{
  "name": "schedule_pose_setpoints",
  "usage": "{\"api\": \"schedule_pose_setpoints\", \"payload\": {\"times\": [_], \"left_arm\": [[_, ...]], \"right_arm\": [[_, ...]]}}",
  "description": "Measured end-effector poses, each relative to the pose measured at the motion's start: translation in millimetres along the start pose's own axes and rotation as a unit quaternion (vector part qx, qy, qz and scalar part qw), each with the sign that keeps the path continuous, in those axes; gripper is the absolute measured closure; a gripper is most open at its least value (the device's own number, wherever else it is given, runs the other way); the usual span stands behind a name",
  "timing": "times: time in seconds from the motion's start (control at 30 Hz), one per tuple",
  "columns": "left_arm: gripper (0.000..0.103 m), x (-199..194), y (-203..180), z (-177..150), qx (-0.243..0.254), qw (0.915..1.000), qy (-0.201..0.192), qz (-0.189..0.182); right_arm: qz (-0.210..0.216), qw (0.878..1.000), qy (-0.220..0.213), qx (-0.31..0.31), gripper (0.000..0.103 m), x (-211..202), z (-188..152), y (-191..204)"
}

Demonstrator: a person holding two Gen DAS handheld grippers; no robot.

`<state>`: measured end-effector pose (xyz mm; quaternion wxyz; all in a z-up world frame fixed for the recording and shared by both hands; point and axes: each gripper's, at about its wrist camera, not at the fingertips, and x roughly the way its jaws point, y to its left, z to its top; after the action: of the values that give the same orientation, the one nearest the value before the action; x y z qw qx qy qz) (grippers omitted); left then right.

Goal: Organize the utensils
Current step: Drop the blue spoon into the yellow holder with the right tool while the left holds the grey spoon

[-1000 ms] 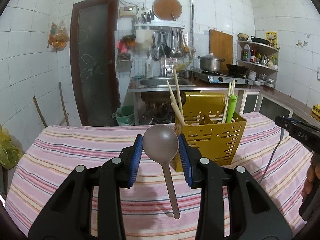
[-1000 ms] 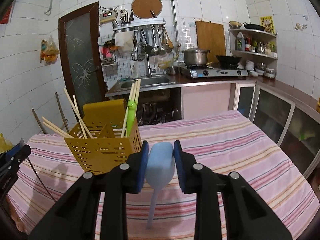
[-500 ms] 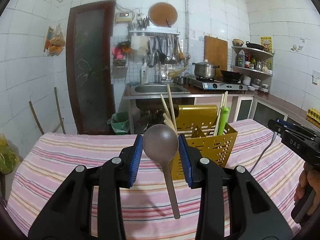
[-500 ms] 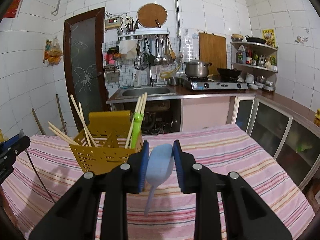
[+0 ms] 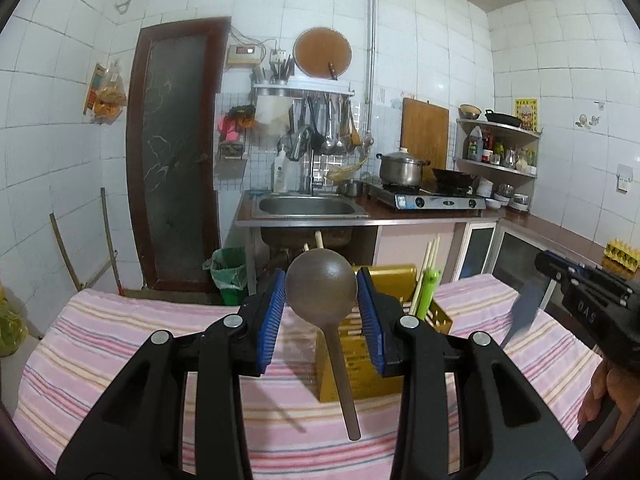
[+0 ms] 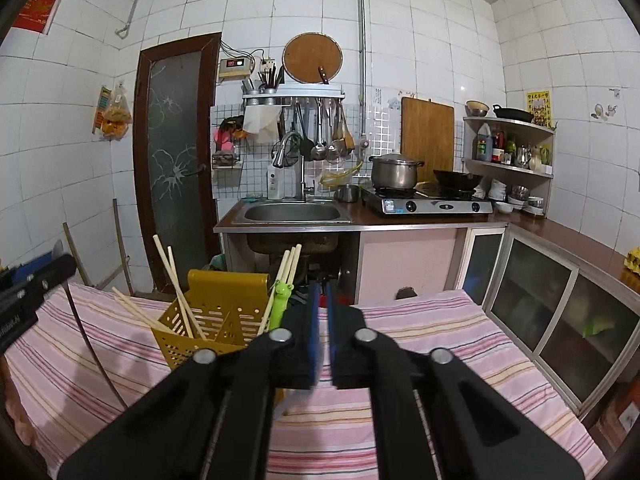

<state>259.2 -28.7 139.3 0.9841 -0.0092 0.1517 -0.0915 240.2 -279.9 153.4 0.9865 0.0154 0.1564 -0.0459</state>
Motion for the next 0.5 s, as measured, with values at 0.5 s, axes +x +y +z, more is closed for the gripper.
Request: {"api": "schedule_pose_setpoints", "payload": {"times": [0.5], "left_arm": [[0.068, 22, 13, -9, -0.004, 0.9995, 0.03, 0.004]], "right_arm": [[-0.025, 0.987, 0.147, 0.054, 0.098, 68, -55, -48]]}}
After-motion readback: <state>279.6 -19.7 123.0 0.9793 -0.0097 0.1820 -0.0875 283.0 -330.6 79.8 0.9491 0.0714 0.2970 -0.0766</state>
